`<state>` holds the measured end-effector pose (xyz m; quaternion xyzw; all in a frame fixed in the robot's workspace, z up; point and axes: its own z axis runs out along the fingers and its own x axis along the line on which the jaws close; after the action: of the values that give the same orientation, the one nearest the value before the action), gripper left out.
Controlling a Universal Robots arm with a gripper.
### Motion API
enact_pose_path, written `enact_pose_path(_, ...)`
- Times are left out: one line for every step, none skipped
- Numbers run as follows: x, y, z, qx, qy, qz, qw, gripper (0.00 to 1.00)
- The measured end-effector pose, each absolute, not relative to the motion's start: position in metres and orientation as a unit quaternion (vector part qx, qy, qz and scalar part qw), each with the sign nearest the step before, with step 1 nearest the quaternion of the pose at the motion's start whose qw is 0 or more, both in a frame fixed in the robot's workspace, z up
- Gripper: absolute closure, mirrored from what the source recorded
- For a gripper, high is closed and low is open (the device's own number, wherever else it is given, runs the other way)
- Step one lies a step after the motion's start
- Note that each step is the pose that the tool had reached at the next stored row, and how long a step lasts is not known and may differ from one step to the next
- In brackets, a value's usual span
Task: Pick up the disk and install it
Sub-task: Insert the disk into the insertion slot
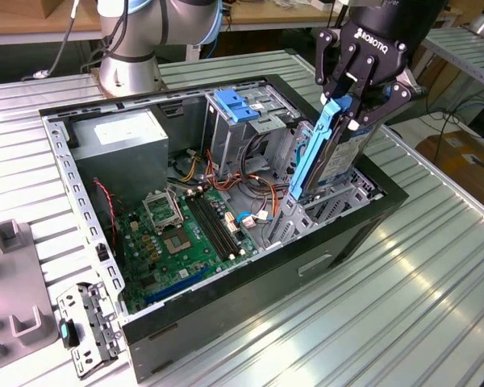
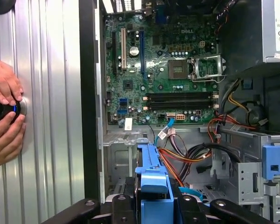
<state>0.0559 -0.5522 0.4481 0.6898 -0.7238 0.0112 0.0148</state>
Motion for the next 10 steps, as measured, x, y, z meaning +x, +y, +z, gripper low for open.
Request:
enact_pose_path(0.0560, -0.5525, 0.4476, 0.690, -0.724, 0.011, 0.015, 0.63)
enact_pose_path(0.0560, -0.5526, 0.4475, 0.690, -0.724, 0.011, 0.015, 0.63)
enact_pose_path(0.0560, -0.5527, 0.4474, 0.690, -0.724, 0.011, 0.015, 0.63)
enact_pose_path(0.0560, -0.5531, 0.4472, 0.690, -0.724, 0.011, 0.015, 0.63)
enact_pose_path(0.0560, -0.5549, 0.4472, 0.690, -0.724, 0.011, 0.015, 0.63)
enact_pose_path(0.0560, -0.5566, 0.4473, 0.690, -0.724, 0.011, 0.015, 0.63)
enact_pose_path(0.0560, -0.5568, 0.4473, 0.690, -0.723, 0.011, 0.015, 0.63)
enact_pose_path(0.0560, -0.5568, 0.4473, 0.691, -0.722, 0.011, 0.015, 0.63)
enact_pose_path(0.0560, -0.5568, 0.4473, 0.692, -0.722, 0.011, 0.015, 0.63)
enact_pose_path(0.0560, -0.5569, 0.4472, 0.692, -0.722, 0.011, 0.014, 0.63)
